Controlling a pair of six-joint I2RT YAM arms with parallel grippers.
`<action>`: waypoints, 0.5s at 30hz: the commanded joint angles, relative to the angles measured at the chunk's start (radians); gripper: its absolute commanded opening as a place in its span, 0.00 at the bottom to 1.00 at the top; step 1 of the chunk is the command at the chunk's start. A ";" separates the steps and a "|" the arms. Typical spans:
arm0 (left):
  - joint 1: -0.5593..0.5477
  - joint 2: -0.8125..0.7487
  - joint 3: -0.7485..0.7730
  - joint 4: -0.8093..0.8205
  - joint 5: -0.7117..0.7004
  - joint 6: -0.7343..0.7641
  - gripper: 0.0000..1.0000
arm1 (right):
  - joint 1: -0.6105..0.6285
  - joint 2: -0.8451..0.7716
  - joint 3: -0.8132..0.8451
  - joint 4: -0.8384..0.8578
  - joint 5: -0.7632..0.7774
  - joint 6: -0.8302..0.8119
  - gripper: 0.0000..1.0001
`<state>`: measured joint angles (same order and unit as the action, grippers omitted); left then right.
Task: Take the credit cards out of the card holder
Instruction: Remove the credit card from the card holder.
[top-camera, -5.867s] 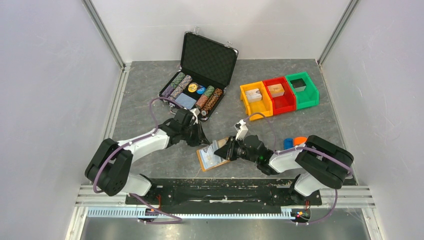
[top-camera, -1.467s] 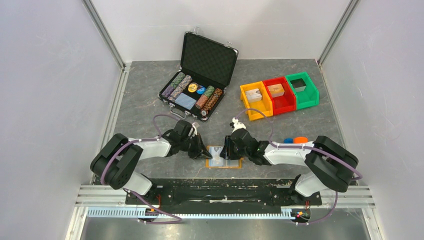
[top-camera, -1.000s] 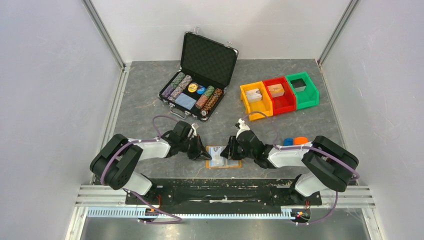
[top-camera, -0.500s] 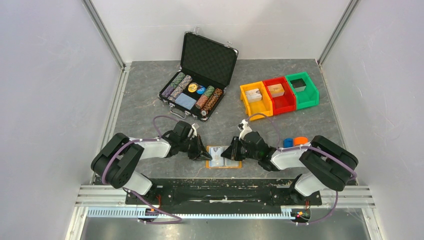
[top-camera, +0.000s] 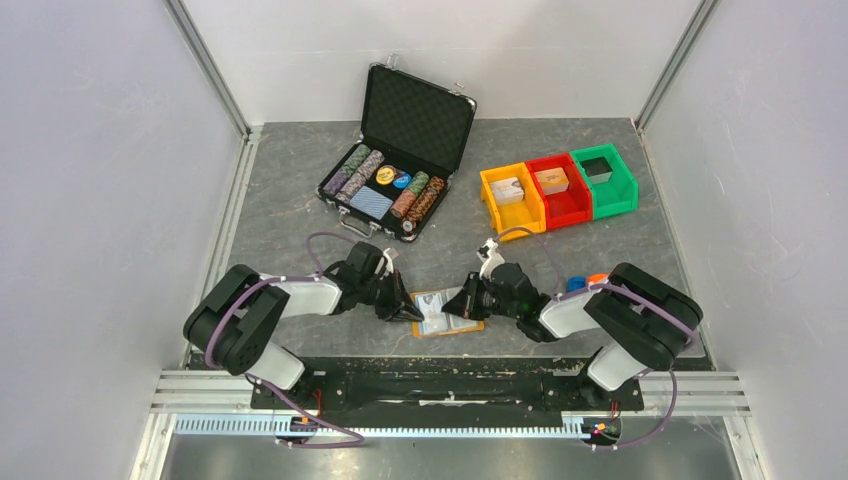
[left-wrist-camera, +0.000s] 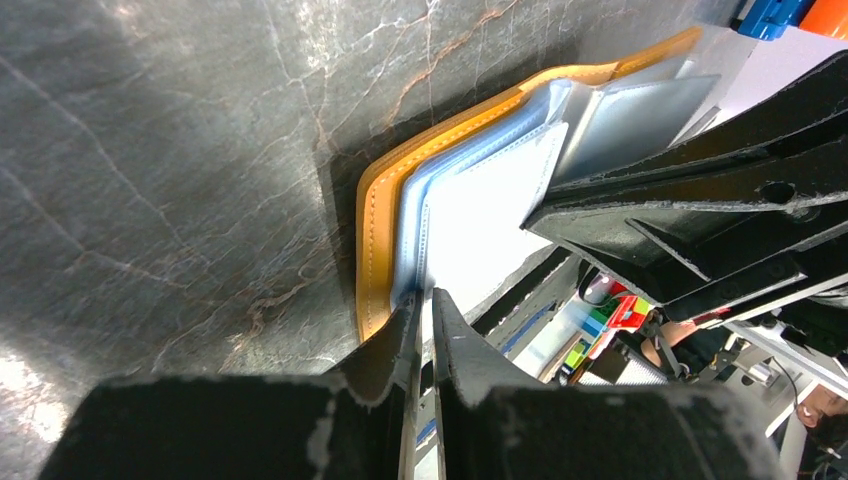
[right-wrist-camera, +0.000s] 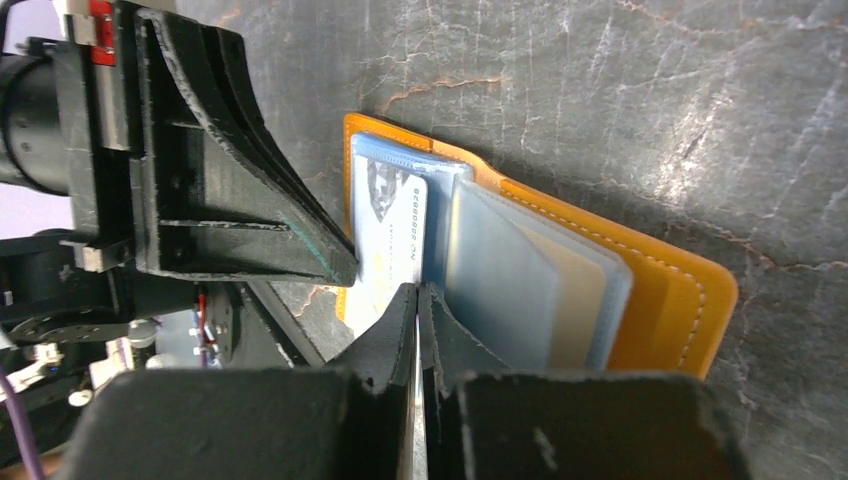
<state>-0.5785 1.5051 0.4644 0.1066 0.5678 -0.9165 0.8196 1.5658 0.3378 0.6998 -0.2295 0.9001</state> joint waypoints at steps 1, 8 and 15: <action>-0.008 0.038 -0.018 -0.002 -0.024 0.048 0.15 | 0.001 0.022 -0.029 0.262 -0.160 0.071 0.00; -0.008 0.037 -0.006 -0.038 -0.037 0.056 0.15 | -0.034 0.017 -0.051 0.283 -0.211 0.079 0.00; -0.007 0.027 0.006 -0.148 -0.111 0.102 0.15 | -0.125 -0.080 -0.065 0.075 -0.215 -0.041 0.00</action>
<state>-0.5804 1.5124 0.4782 0.0757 0.5720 -0.9066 0.7277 1.5517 0.2634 0.8505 -0.3935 0.9382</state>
